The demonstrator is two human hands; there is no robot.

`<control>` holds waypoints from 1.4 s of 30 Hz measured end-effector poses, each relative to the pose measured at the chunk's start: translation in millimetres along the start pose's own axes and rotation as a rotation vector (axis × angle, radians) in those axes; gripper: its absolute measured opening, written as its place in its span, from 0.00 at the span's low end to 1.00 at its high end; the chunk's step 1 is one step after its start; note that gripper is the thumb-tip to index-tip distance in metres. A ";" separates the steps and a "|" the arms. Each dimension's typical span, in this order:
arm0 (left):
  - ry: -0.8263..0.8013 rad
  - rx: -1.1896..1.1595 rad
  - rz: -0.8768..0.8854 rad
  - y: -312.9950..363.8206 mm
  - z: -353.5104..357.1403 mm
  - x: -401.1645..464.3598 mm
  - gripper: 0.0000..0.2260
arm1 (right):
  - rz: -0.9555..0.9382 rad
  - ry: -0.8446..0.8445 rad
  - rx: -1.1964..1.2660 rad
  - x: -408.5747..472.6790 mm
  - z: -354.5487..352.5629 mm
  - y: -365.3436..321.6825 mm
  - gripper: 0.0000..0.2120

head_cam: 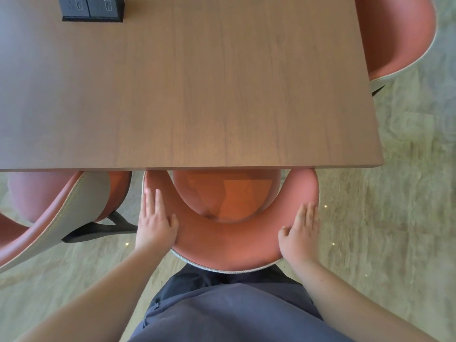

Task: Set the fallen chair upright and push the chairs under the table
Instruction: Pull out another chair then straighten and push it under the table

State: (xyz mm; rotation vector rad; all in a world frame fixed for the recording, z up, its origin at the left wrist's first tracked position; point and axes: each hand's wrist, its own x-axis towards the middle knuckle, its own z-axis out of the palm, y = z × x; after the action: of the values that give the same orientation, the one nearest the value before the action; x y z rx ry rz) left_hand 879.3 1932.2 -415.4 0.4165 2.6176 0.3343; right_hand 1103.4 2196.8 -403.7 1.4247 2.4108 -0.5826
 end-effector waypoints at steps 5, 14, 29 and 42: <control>-0.122 0.227 0.139 -7.2 5.4 -16.4 0.32 | -0.055 -0.042 -0.070 -17.9 4.9 1.0 0.35; -0.197 0.225 0.121 -7.2 7.5 -11.2 0.30 | -0.002 -0.103 -0.088 -12.6 1.5 -7.1 0.36; -0.385 -0.015 0.106 -21.6 -52.9 -20.8 0.23 | 0.115 -0.268 0.102 -23.8 -33.7 -19.5 0.28; -0.071 -0.707 0.098 46.9 -150.3 -127.7 0.16 | -0.109 -0.043 0.859 -87.8 -128.8 -35.4 0.18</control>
State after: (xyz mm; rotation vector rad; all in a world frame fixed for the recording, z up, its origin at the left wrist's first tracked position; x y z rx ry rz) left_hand 926.0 1907.1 -219.7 0.2955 2.2187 1.1945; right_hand 1109.4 2175.3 -245.5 1.5072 2.2929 -1.8048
